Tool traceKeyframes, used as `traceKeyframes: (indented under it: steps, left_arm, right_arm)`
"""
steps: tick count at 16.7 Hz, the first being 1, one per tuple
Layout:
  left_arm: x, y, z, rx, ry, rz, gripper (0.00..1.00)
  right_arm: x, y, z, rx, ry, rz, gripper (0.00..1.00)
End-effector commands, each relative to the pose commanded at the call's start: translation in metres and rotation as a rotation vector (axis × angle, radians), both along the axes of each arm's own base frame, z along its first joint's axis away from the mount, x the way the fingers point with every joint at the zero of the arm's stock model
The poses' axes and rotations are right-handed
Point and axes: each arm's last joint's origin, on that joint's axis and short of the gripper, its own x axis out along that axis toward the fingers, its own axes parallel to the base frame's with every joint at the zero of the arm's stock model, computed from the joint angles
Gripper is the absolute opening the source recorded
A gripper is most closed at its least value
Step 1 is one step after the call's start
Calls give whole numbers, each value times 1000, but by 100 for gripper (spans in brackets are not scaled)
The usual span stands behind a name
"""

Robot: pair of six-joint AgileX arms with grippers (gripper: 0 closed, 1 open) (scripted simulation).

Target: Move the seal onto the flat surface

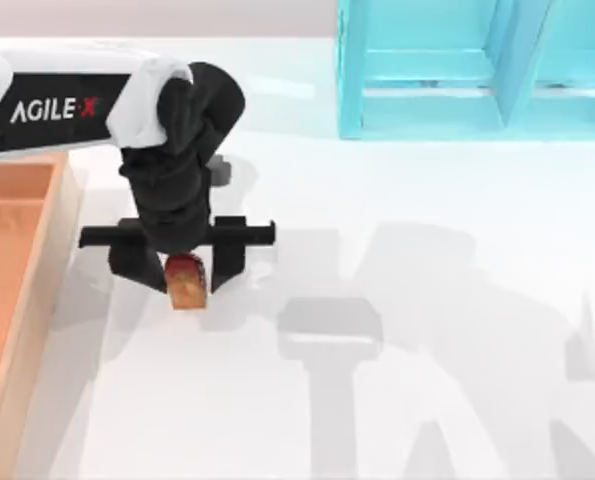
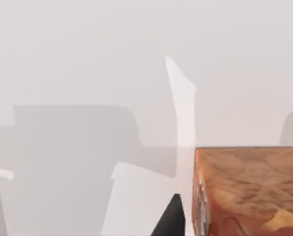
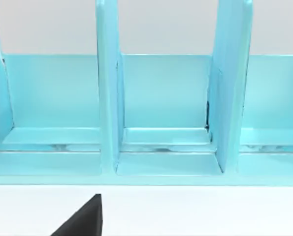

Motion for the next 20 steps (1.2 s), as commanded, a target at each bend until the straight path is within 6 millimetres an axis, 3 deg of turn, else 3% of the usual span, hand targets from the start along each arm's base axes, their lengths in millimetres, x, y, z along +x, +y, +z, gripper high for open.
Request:
traceKeyframes:
  steps: [3,4,14,16,20]
  left_arm:
    - [0,0,0,0,0,0,98]
    - [0,0,0,0,0,0,100]
    - [1,-1,3,0,1,1,100]
    - [5,-4,17,0,0,1,100]
    - [11,-6,67,3,6,1,100]
  right_arm:
    - [0,0,0,0,0,0,100]
    - [0,0,0,0,0,0,100]
    - [0,0,0,0,0,0,100]
    - [0,0,0,0,0,0,100]
    - [0,0,0,0,0,0,100]
